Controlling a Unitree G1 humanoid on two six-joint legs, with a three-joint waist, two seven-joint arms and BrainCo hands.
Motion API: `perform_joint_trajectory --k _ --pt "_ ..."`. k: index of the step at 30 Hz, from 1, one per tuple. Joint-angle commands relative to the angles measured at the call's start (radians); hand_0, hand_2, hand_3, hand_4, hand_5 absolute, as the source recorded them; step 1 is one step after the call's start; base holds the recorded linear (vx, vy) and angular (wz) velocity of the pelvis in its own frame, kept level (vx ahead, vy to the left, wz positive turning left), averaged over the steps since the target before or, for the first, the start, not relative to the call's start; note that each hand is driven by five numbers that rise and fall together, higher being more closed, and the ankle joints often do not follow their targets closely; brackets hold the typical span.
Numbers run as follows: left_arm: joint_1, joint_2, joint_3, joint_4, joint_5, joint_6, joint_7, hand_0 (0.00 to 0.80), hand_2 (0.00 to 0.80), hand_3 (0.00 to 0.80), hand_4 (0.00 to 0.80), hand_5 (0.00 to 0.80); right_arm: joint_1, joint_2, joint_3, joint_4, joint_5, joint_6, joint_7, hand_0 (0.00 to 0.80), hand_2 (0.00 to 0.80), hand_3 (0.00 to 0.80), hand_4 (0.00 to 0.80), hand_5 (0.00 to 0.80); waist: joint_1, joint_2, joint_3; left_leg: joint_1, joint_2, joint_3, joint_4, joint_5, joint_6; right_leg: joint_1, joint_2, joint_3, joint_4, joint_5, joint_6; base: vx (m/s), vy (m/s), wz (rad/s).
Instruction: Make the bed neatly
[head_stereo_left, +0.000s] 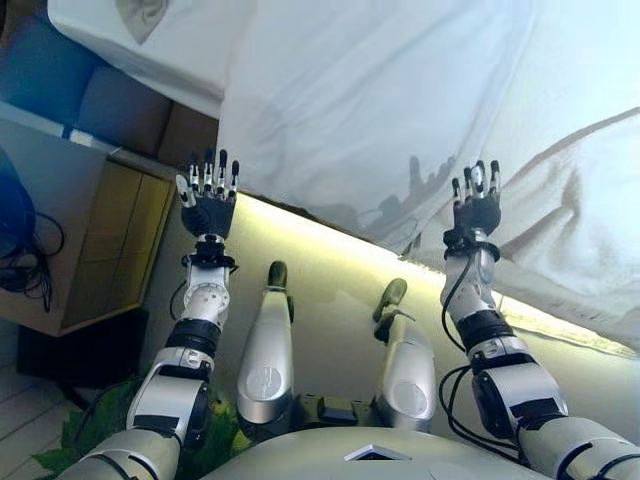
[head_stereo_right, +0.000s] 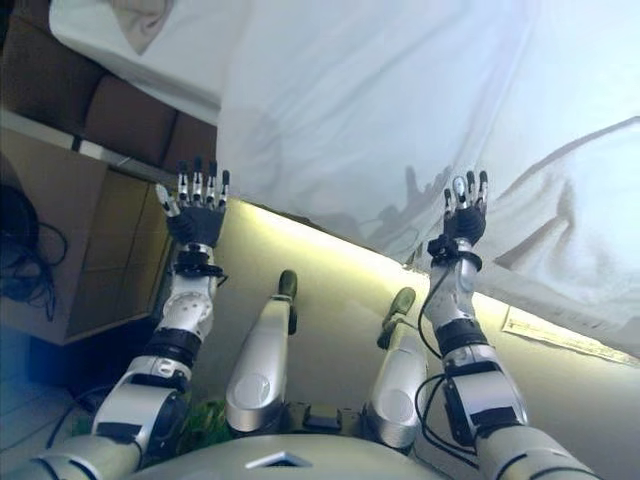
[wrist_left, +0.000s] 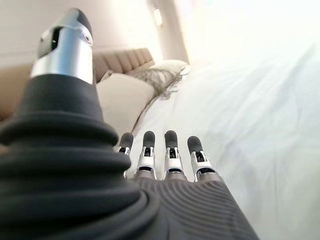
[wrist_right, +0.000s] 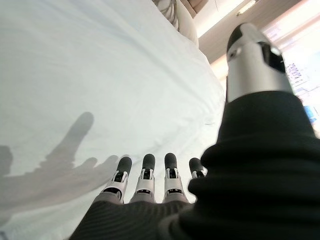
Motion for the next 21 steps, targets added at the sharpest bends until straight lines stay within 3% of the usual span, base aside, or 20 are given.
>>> perform_joint_trajectory --k 1,6,10,16,21 --pt "0.093 0.029 0.029 -0.07 0.171 0.008 0.026 0.0 0.0 0.0 0.0 0.0 0.199 -0.042 -0.048 -0.092 0.018 0.029 0.159 0.0 0.0 0.0 0.0 0.0 -0.005 0.005 -0.164 0.088 -0.01 0.076 -0.19 0.095 0.049 0.092 0.002 0.003 -0.095 0.027 -0.001 0.113 -0.061 -0.13" --pt "0.237 0.046 0.098 -0.12 0.271 0.014 0.089 0.0 0.0 0.0 0.0 0.0 0.415 -0.026 -0.071 -0.248 -0.047 0.185 0.242 0.0 0.0 0.0 0.0 0.0 -0.054 -0.03 -0.272 0.209 0.017 0.129 -0.314 0.128 0.046 0.177 0.047 0.014 -0.178 0.026 0.005 0.115 -0.074 -0.17" --pt "0.305 0.047 0.105 -0.116 0.359 -0.004 0.111 0.0 0.0 0.0 0.0 0.0 0.494 -0.012 -0.077 -0.262 -0.032 0.265 0.257 0.0 0.0 0.0 0.0 0.0 -0.06 -0.029 -0.342 0.273 0.027 0.141 -0.372 0.15 0.039 0.228 0.065 0.003 -0.206 0.017 0.007 0.114 -0.056 -0.16" --pt "0.345 0.053 0.114 -0.093 0.481 0.026 0.148 0.0 0.0 0.0 0.0 0.0 0.514 0.013 -0.061 -0.225 -0.053 0.237 0.23 0.0 0.0 0.0 0.0 0.0 -0.045 -0.019 -0.392 0.336 0.032 0.149 -0.409 0.159 0.034 0.291 0.074 -0.019 -0.216 0.003 0.007 0.064 -0.053 -0.02" --pt "0.361 0.072 0.111 -0.066 0.583 0.041 0.192 0.0 0.0 0.0 0.0 0.0 0.505 0.006 -0.07 -0.209 -0.136 0.208 0.11 0.0 0.0 0.0 0.0 0.0 -0.042 0.0 -0.416 0.37 0.03 0.154 -0.427 0.158 0.03 0.325 0.081 -0.024 -0.24 0.006 0.008 0.007 -0.005 0.0"
